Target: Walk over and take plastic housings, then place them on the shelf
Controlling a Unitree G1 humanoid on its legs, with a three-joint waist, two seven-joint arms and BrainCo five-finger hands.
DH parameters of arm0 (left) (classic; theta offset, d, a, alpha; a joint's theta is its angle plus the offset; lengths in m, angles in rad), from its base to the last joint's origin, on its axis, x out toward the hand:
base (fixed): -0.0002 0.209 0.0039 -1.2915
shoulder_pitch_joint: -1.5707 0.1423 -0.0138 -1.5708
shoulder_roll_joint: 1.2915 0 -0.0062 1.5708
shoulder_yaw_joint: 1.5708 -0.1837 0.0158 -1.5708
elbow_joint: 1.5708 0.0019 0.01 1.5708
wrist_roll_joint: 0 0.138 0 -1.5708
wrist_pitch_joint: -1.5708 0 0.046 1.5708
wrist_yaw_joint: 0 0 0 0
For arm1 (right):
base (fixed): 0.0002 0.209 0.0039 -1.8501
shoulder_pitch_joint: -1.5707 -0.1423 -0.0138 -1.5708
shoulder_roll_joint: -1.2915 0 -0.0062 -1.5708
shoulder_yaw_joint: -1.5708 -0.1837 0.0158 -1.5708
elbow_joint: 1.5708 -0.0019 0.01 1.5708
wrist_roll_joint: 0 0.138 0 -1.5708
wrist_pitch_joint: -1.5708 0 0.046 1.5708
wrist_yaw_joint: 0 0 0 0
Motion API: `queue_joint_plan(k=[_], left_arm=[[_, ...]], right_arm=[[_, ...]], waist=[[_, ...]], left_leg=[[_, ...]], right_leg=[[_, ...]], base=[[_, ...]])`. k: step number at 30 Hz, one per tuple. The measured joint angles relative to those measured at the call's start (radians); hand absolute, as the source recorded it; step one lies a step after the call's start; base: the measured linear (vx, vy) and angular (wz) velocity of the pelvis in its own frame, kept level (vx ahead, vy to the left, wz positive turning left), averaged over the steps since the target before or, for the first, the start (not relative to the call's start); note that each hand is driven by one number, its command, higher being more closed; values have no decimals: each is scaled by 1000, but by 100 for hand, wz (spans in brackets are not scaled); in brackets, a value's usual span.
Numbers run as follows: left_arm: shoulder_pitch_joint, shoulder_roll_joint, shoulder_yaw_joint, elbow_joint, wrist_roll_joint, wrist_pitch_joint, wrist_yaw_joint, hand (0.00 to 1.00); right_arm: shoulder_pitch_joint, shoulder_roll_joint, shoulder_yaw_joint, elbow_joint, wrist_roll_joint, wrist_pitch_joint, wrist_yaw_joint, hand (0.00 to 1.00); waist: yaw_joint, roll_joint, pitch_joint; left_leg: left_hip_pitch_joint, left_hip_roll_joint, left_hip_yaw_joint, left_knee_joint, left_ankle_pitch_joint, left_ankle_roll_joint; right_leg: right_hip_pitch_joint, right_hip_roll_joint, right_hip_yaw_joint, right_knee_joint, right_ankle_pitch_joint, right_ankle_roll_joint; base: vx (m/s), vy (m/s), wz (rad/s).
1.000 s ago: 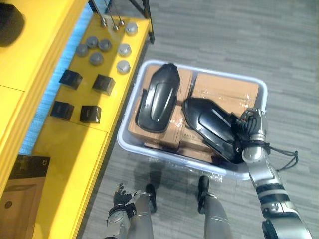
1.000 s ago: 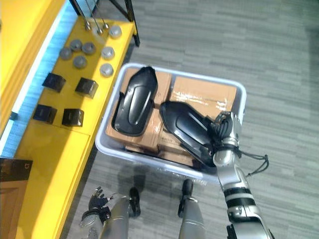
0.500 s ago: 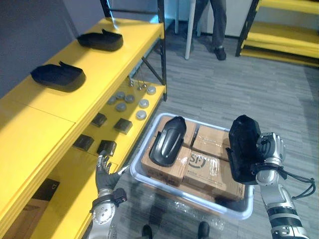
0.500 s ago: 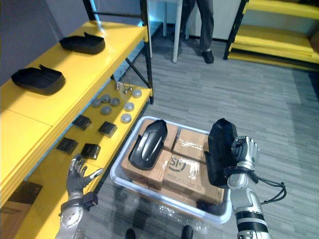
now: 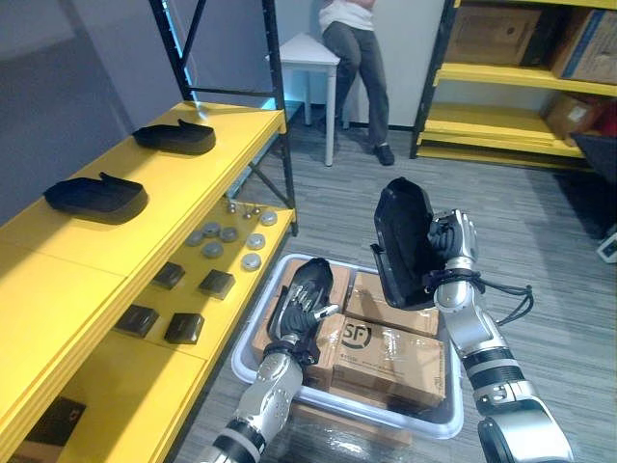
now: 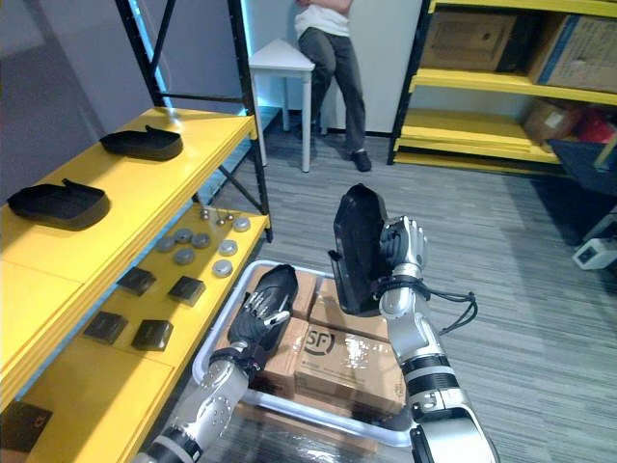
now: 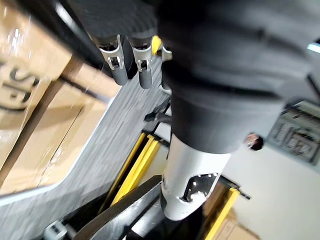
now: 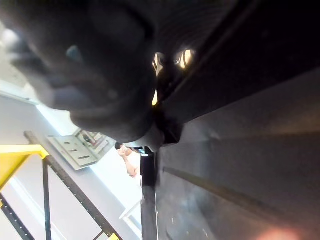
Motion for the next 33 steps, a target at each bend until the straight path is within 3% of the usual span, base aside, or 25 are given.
queue_joint_plan(k=[4,8,13,18,19,24,28,33], left_arm=[[-82,-11,7,93,-30,15,5,0],[-141,-32,26,142,-94,20,9,0],[-186,-50,48,142,-211,17,2,0],[-192,-53,56,156,-256,16,-3,0],[-192,-50,56,156,-281,13,-6,100],[-188,-48,54,155,-326,4,-12,100],[-165,-49,66,132,-355,-31,-11,100],[-42,-63,105,-1,-362,-67,-5,100]], right_arm=[[1,37,51,-58,0,10,0,100],[12,69,96,-122,0,9,1,100],[48,115,196,-187,18,-6,18,100],[123,141,249,-265,22,-26,30,100],[135,141,250,-268,24,-38,30,100],[183,139,251,-312,43,-57,29,100],[227,137,254,-351,48,-68,29,100],[289,136,286,-396,72,-120,27,100]], waist=[[-37,-2,-1],[-52,-6,-3],[-61,-21,-12],[-60,-30,-18],[-62,-34,-20],[-65,-35,-20],[-66,-36,-21],[-68,-37,-22]], left_leg=[[19,1,38,-11,0,-1],[39,6,68,-16,-6,-8],[47,13,95,-17,-9,-12],[55,11,105,-18,-10,-14],[57,11,105,-18,-10,-14],[69,12,105,-18,-11,-15],[69,12,104,-18,-12,-16],[49,11,75,-12,-11,-15]], right_leg=[[-4,6,33,-10,12,1],[-7,15,64,-10,14,1],[-15,25,89,-11,19,-2],[-15,25,103,-11,21,0],[-14,25,103,-11,22,0],[-2,25,104,-12,22,-1],[-1,25,103,-12,22,-1],[4,19,68,-12,22,0]], base=[[-4,16,-30],[14,13,-24],[1,0,-15],[-6,6,-6],[0,0,0],[0,0,0],[0,0,0],[-8,0,17]])
